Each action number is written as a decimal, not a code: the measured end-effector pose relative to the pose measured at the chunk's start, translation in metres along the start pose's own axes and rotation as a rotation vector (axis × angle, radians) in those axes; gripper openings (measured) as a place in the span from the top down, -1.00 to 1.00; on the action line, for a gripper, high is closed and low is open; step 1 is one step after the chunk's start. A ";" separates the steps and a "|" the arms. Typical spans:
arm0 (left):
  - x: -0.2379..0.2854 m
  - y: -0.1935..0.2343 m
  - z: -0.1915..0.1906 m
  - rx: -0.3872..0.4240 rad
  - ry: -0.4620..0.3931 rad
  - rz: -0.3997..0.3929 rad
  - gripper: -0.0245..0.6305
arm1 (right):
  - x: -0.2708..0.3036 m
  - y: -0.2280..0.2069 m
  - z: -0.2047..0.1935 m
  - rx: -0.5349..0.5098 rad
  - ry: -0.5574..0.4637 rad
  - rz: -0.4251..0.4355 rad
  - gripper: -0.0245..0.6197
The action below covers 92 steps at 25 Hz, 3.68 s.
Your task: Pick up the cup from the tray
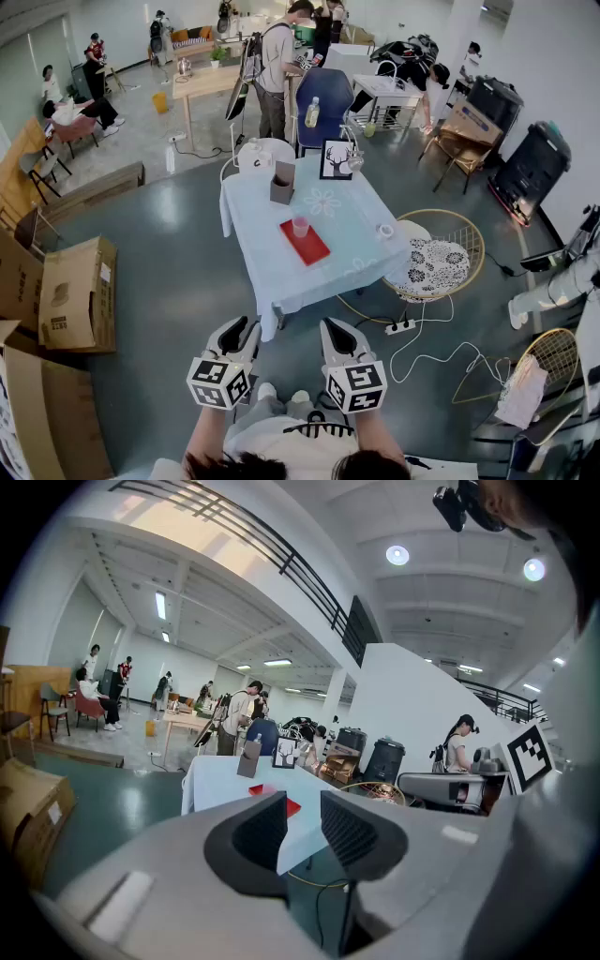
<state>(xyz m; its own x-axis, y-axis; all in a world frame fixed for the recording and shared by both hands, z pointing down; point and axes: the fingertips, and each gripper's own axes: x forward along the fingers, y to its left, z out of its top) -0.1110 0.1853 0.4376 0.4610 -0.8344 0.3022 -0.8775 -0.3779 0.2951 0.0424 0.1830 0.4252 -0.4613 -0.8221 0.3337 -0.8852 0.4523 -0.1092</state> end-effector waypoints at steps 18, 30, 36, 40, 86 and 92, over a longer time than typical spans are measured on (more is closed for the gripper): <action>0.004 -0.004 0.004 0.006 -0.010 -0.011 0.24 | 0.003 -0.001 0.003 -0.005 -0.019 -0.018 0.85; 0.016 -0.012 0.009 0.013 -0.014 -0.017 0.24 | 0.005 -0.010 0.014 -0.001 -0.048 -0.002 0.85; 0.018 -0.016 0.007 0.013 -0.004 -0.006 0.24 | 0.006 -0.013 0.017 -0.005 -0.060 0.022 0.84; 0.020 -0.019 0.005 0.010 -0.003 0.014 0.24 | 0.006 -0.019 0.017 -0.004 -0.063 0.036 0.78; 0.198 0.090 0.082 0.017 0.065 -0.076 0.24 | 0.190 -0.104 0.049 0.026 -0.054 -0.105 -0.20; 0.213 0.107 0.089 0.021 0.094 -0.093 0.24 | 0.218 -0.101 0.038 -0.029 0.008 -0.100 -0.27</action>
<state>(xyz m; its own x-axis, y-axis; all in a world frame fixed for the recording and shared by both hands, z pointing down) -0.1182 -0.0688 0.4527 0.5496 -0.7546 0.3585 -0.8327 -0.4606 0.3073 0.0293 -0.0553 0.4729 -0.3696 -0.8611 0.3490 -0.9247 0.3776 -0.0478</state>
